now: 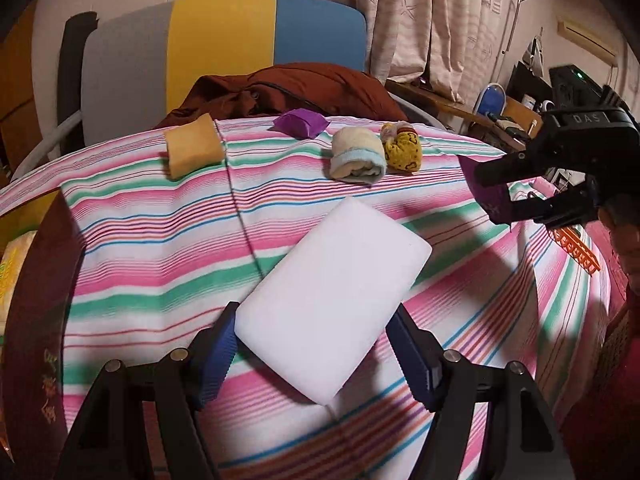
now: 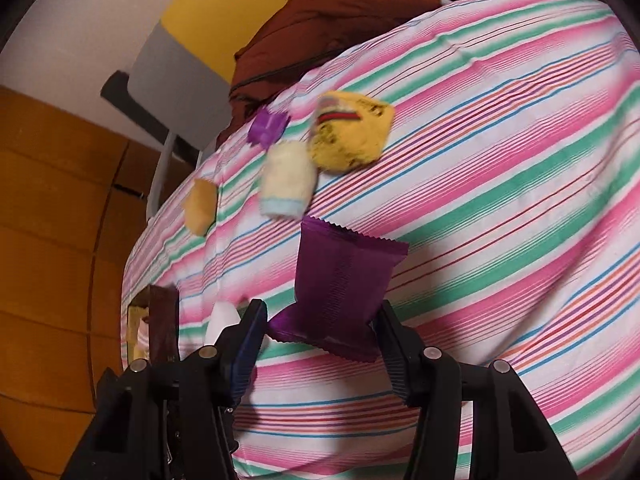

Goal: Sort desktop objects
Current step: 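Carry the eraser and purple packet over the gold tray and open both grippers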

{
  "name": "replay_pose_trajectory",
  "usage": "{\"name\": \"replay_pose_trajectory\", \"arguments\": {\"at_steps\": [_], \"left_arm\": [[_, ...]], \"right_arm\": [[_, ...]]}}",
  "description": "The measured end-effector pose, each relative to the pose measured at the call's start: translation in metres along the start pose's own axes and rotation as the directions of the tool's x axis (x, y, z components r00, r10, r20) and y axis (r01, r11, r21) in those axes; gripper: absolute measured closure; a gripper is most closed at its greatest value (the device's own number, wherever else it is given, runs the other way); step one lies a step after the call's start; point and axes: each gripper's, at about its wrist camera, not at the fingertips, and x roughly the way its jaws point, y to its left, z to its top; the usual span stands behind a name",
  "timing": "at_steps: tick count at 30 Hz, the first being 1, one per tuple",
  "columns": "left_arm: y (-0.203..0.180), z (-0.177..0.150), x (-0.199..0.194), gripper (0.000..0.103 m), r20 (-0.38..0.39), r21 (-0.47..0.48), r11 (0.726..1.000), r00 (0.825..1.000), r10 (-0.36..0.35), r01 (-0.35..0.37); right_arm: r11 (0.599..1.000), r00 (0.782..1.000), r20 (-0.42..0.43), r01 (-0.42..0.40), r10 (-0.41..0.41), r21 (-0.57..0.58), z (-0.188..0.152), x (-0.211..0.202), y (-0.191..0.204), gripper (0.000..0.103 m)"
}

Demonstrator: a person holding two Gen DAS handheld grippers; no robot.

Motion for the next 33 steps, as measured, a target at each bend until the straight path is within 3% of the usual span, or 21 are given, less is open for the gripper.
{"name": "replay_pose_trajectory", "arguments": {"at_steps": [6, 10, 18, 28, 33], "left_arm": [[0.009, -0.017, -0.018, 0.029, 0.010, 0.018, 1.000, 1.000, -0.014, 0.014], [0.019, -0.031, -0.047, 0.029, 0.035, -0.041, 0.996, 0.996, -0.079, 0.080], [0.037, -0.041, -0.109, 0.029, 0.128, -0.062, 0.991, 0.986, -0.108, 0.116], [0.106, -0.073, -0.161, 0.029, 0.140, -0.206, 0.977, 0.990, -0.023, 0.052], [0.140, -0.081, -0.178, 0.029, 0.149, -0.252, 0.967, 0.989, 0.011, 0.027]], "right_arm": [[0.987, 0.997, -0.024, 0.071, -0.075, -0.145, -0.006, 0.003, 0.037, 0.048], [0.970, 0.994, -0.047, 0.082, -0.096, -0.229, -0.013, 0.008, 0.068, 0.048], [0.942, 0.995, -0.088, 0.020, -0.053, -0.334, -0.040, 0.027, 0.133, 0.048], [0.892, 0.987, -0.153, -0.108, 0.044, -0.439, -0.085, 0.054, 0.217, 0.048], [0.858, 0.981, -0.185, -0.141, 0.055, -0.494, -0.104, 0.070, 0.250, 0.047]]}}
